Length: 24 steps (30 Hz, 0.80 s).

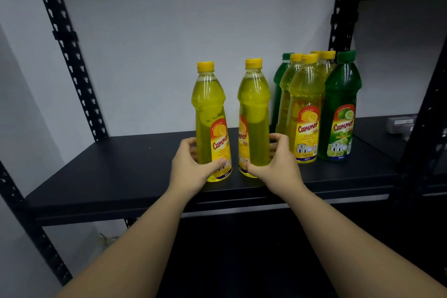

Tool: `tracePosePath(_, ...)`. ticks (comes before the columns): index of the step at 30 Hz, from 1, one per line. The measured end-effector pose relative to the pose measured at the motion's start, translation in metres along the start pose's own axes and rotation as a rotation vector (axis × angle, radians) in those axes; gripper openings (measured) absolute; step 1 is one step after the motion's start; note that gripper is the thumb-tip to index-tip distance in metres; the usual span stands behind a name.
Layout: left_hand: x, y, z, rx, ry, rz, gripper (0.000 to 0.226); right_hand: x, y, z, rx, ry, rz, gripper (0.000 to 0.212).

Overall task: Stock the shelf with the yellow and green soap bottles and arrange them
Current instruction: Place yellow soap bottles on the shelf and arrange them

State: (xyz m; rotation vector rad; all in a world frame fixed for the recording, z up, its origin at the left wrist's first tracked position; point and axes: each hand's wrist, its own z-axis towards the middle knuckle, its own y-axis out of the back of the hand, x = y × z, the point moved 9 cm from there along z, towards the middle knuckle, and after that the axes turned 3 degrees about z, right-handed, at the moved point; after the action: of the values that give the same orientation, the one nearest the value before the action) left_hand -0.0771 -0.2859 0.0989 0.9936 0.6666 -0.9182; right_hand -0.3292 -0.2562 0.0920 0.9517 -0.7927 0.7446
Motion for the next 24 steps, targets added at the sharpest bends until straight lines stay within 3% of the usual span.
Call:
tracePosePath(5,0.001,-0.002,-0.001,0.011,0.03,-0.033,0.066,-0.002,-0.005,0.005,0.12,-0.001,0.107,0.083)
tracePosePath(11,-0.006,0.001,-0.001,-0.04,-0.012,0.049,0.076,0.007,0.004,0.0,-0.077,0.014,-0.083,0.09)
tracePosePath(15,0.0,0.0,0.0,-0.053,0.008,0.044,0.076,0.0,0.002,0.002,-0.033,-0.003,0.039,0.079)
tracePosePath(18,0.007,0.0,0.002,-0.077,0.058,0.038,0.061,-0.006,-0.003,0.007,0.037,-0.008,0.02,0.069)
tracePosePath(24,0.009,0.004,0.008,-0.145,0.078,0.135,0.06,-0.008,-0.004,0.012,0.028,0.007,-0.074,0.076)
